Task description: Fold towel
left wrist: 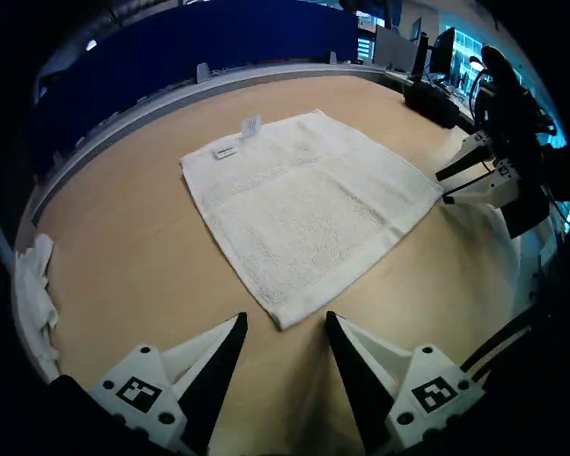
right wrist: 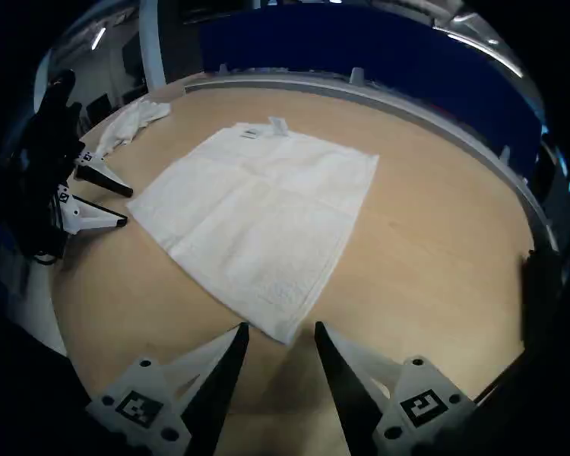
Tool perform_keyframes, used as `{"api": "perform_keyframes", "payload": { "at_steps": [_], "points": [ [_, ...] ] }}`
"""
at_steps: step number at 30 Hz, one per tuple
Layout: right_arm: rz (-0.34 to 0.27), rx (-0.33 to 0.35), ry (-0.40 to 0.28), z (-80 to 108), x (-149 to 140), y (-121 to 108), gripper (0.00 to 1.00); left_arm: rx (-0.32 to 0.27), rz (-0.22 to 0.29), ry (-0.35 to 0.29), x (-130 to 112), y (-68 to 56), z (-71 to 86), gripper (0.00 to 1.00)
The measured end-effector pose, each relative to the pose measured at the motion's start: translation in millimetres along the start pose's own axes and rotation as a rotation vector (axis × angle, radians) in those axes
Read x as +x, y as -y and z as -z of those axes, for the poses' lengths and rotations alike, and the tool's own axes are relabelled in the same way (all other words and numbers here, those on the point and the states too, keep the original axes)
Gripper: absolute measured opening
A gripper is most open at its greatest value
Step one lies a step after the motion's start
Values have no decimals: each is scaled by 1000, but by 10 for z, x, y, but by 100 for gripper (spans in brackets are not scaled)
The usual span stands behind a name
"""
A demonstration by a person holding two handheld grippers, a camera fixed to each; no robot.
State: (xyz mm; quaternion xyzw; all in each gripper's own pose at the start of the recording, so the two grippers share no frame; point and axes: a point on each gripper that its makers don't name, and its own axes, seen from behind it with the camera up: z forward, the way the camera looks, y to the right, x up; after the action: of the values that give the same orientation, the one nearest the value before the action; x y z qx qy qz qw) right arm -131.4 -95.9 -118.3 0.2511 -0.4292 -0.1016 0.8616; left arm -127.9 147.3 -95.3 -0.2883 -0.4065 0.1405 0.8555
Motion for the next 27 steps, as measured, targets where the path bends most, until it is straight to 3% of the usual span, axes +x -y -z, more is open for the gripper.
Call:
{"api": "perform_keyframes", "payload": {
  "at_steps": [7, 11, 13, 17, 19, 21, 27],
  "points": [
    [-4, 8, 13, -11, -31, 34, 54, -2, -5, 10, 6, -20, -2, 67],
    [-7, -3, 11, -13, -40, 11, 37, -1, -4, 13, 12, -23, -7, 57],
    [-9, -5, 12, -15, -39, 7, 36, 2, -2, 15, 15, -23, -13, 52],
    [-12, -11, 8, -24, -29, -8, 23, 5, 1, 20, 16, -27, -24, 51],
    [-16, -10, 9, -31, -30, -12, 23, 7, 1, 22, 13, -28, -33, 47],
    [-21, -8, 10, -34, -32, -11, 23, 9, 2, 23, 11, -27, -43, 35],
    [-22, 0, 15, -24, -30, -8, 18, 23, 2, 24, 7, -8, -47, 19]
  ]
}}
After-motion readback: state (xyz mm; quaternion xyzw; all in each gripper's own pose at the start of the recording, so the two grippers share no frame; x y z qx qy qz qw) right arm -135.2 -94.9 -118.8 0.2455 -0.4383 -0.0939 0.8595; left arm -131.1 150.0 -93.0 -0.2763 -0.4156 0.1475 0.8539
